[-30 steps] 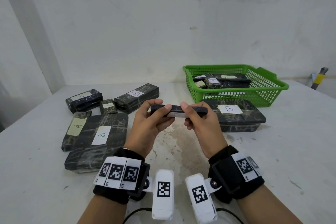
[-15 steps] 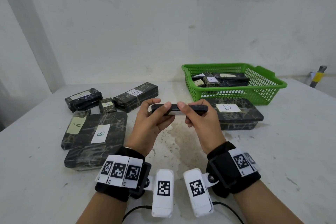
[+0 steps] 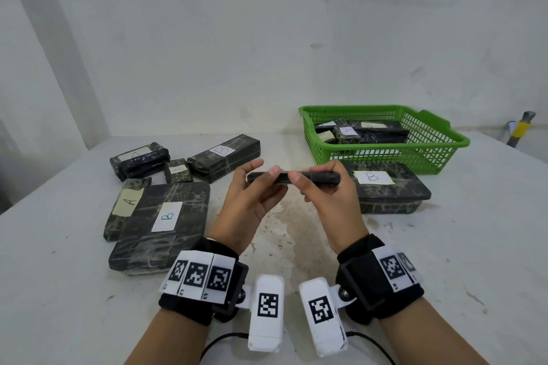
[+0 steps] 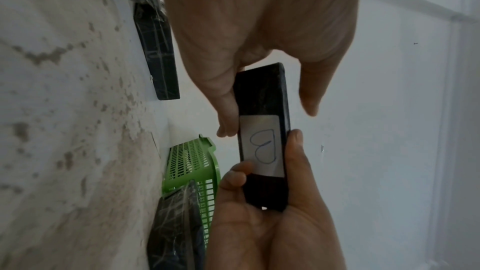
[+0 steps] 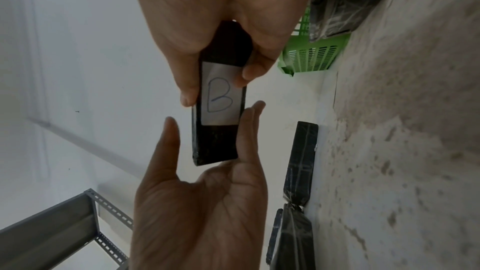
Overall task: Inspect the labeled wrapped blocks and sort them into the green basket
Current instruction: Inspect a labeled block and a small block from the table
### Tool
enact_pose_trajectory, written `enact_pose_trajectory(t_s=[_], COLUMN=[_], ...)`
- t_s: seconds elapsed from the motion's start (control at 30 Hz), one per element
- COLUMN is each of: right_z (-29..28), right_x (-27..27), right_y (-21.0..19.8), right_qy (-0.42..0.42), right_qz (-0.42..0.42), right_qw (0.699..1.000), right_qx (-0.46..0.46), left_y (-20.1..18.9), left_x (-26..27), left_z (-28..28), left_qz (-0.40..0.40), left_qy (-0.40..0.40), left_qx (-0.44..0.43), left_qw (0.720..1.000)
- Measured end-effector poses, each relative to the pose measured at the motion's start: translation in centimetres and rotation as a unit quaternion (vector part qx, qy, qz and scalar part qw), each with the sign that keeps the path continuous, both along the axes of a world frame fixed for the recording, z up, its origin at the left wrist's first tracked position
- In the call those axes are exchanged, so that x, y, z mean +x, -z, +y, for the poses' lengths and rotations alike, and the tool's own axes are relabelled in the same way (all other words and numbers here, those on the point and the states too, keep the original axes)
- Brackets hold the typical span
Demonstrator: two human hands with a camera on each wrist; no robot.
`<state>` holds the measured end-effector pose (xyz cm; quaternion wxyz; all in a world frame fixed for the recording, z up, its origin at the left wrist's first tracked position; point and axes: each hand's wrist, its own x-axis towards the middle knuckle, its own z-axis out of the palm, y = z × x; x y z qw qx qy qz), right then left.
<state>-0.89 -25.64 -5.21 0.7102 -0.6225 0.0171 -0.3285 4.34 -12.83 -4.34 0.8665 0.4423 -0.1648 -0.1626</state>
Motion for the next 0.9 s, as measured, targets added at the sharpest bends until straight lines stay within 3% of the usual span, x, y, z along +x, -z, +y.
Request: enact_pose_trajectory(t_s=[0.27,0.4,0.73,0.9], right_z=[-0.2,-0.2,-0.6,-0.8], right_x=[-0.3,0.2,0.2,0.2], right_y=[-0.2,-0.3,-0.6,-0.7], right_qy=[-0.007,-0.084,-0.120,-0.100], right_qz=[-0.003,0.013,0.021,0.014], right_qw=[1.000,0.993,0.971,0.983], right_qx=[-0.029,0.081,0.204,0.152], left_y=[0.1,0.0,0.1,-0.1], left_x=[0.4,0.9,1.2,1.2], left_z=[0.4,0.8,0.8,0.8], left_qz=[-0.008,0.002,-0.025,-0.031], left_qy=[0.001,-0.017,-0.039,-0.039], left_qx=[0.036,0.015,0.011,0.009], left_qw=[0.999,1.000,0.999,0.999])
